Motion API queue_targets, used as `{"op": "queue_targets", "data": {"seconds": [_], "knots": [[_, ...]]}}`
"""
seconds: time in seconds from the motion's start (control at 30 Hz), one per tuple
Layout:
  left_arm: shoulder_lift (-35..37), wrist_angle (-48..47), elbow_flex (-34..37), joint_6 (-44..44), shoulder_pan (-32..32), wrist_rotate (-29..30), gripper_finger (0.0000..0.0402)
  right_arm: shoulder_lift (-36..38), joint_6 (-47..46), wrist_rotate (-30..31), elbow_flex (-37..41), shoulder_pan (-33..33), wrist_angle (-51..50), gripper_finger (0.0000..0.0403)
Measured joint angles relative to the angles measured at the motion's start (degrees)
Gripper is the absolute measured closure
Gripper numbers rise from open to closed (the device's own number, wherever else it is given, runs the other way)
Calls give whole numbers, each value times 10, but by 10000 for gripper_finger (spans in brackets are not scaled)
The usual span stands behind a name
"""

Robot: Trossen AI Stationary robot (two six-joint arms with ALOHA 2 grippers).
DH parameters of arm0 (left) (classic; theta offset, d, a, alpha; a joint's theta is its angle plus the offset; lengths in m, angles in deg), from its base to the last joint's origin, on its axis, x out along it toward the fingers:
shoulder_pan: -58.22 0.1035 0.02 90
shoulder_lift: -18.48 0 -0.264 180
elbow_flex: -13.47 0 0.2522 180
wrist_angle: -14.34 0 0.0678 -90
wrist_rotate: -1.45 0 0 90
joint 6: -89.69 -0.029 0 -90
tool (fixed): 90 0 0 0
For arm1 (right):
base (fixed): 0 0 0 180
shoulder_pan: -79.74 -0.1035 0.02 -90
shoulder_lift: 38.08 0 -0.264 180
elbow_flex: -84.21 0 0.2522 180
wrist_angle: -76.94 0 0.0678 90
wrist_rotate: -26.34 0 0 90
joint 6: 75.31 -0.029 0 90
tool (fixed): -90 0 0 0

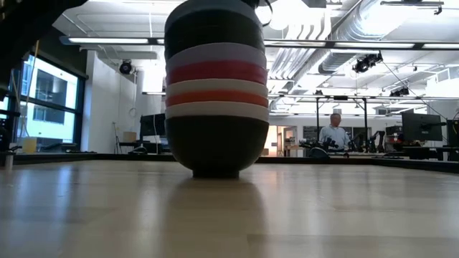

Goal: Nest bowls inside each other
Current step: Stack the blue bowl on top of the black bowl

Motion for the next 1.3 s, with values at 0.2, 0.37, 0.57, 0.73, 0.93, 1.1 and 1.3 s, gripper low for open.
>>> {"op": "queue_targets", "data": {"seconds": [0.2,0.37,0.57,0.73,0.93,1.1,1.3], "knots": [[-20,0,-1,-12,1,-10,401,0,-2,0,0,0,0,311],[-20,-8,-20,-17,2,-7,401,0,-2,2,0,0,-2,311],[-18,-16,-71,-26,-2,-4,401,0,-2,3,0,0,0,311],[-17,-16,-74,-26,-3,-21,401,0,-2,3,0,0,0,311],[-17,-15,-73,-26,-3,-24,401,0,-3,2,0,0,-7,311],[-17,-16,-73,-23,-3,-26,398,0,-2,2,0,0,-9,311],[-17,-16,-73,-21,-3,-24,378,0,-2,2,0,0,-11,311]]}}
